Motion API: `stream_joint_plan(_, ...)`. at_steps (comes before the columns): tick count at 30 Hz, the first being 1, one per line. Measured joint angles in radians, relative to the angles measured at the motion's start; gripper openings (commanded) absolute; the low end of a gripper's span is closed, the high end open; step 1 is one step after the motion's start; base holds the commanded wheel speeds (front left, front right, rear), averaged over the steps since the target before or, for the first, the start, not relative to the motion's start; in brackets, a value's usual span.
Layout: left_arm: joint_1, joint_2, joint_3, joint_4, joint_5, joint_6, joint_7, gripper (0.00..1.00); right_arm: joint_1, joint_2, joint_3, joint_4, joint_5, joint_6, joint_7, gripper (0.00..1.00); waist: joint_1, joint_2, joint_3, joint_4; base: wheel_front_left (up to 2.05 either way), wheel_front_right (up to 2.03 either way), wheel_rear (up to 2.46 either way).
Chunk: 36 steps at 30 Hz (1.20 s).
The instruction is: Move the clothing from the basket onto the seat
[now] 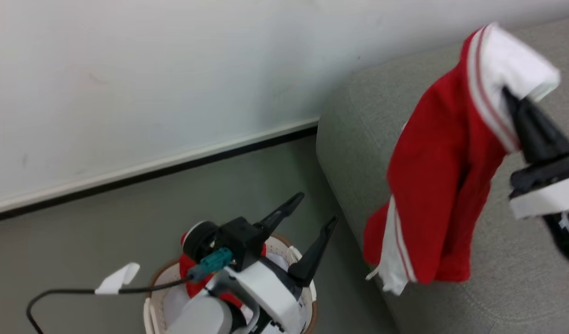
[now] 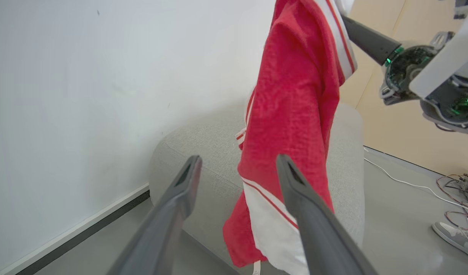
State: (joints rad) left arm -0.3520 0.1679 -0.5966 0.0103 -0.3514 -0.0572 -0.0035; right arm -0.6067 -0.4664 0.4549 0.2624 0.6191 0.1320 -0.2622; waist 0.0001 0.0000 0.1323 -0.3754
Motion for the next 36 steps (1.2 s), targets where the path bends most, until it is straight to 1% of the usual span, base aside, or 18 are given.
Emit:
stream_joint_plan(3,-0.070,0.001,-0.004,-0.015,0.019,-0.013,0.017,1.00,-0.105,-0.013,-0.109,0.035,-0.032,0.000,0.000,0.00,0.0000,0.0000,0.070,0.017,0.00,0.00,0.00)
stream_joint_plan(8,-0.190,-0.001,-0.001,-0.036,0.031,-0.026,0.038,1.00,-0.347,-0.064,-0.300,0.110,-0.122,0.000,0.000,0.00,0.0002,0.0000,0.203,0.057,0.00,0.00,0.00)
stream_joint_plan(13,-0.268,0.001,-0.003,-0.054,0.041,-0.036,0.045,1.00,-0.563,-0.122,-0.487,0.230,-0.216,0.000,0.039,0.00,0.0003,0.0000,0.331,0.107,0.00,0.00,0.00)
stream_joint_plan(16,-0.287,0.000,-0.002,-0.057,0.041,-0.036,0.043,1.00,-0.646,-0.141,-0.575,0.335,-0.277,0.000,0.094,0.00,0.0003,0.0000,0.393,0.143,0.00,0.00,0.00)
stream_joint_plan(19,-0.295,-0.004,-0.007,-0.056,0.042,-0.036,0.038,1.00,-0.666,-0.143,-0.633,0.446,-0.360,0.000,0.114,0.00,0.0003,0.0000,0.440,0.181,0.00,0.00,0.00)
stream_joint_plan(20,-0.296,-0.006,-0.010,-0.056,0.043,-0.036,0.038,1.00,-0.668,-0.141,-0.669,0.484,-0.387,0.000,0.108,0.00,0.0003,0.0000,0.453,0.194,0.00,0.00,0.00)
stream_joint_plan(24,-0.296,-0.020,-0.011,-0.063,0.044,-0.021,0.029,1.00,-0.665,-0.127,-0.840,0.632,-0.500,0.000,0.074,0.00,0.0003,0.0000,0.502,0.235,0.00,0.00,0.00)
stream_joint_plan(27,-0.286,-0.022,-0.008,-0.065,0.043,-0.011,0.026,1.00,-0.611,-0.095,-0.971,0.741,-0.596,0.000,0.061,0.00,0.0002,0.0000,0.524,0.260,0.00,0.00,0.00)
stream_joint_plan(31,-0.266,-0.019,-0.007,-0.064,0.038,-0.002,0.020,1.00,-0.557,-0.051,-1.155,0.803,-0.699,0.000,0.032,0.00,0.0001,0.0000,0.529,0.275,0.00,0.00,0.00)
stream_joint_plan(33,-0.258,-0.017,-0.005,-0.066,0.035,0.004,0.019,1.00,-0.545,-0.029,-1.221,0.805,-0.746,0.000,0.024,0.46,0.0000,0.0000,0.522,0.273,0.00,0.00,0.00)
stream_joint_plan(34,-0.253,-0.014,-0.003,-0.065,0.031,0.006,0.019,1.00,-0.545,-0.013,-1.246,0.801,-0.767,0.000,0.022,1.00,0.0000,0.0000,0.517,0.272,0.00,0.00,0.00)
stream_joint_plan(36,-0.248,-0.006,0.005,-0.064,0.025,0.011,0.019,1.00,-0.545,0.025,-1.268,0.789,-0.810,0.000,0.015,1.00,0.0000,-0.0001,0.506,0.266,0.00,0.00,0.00)
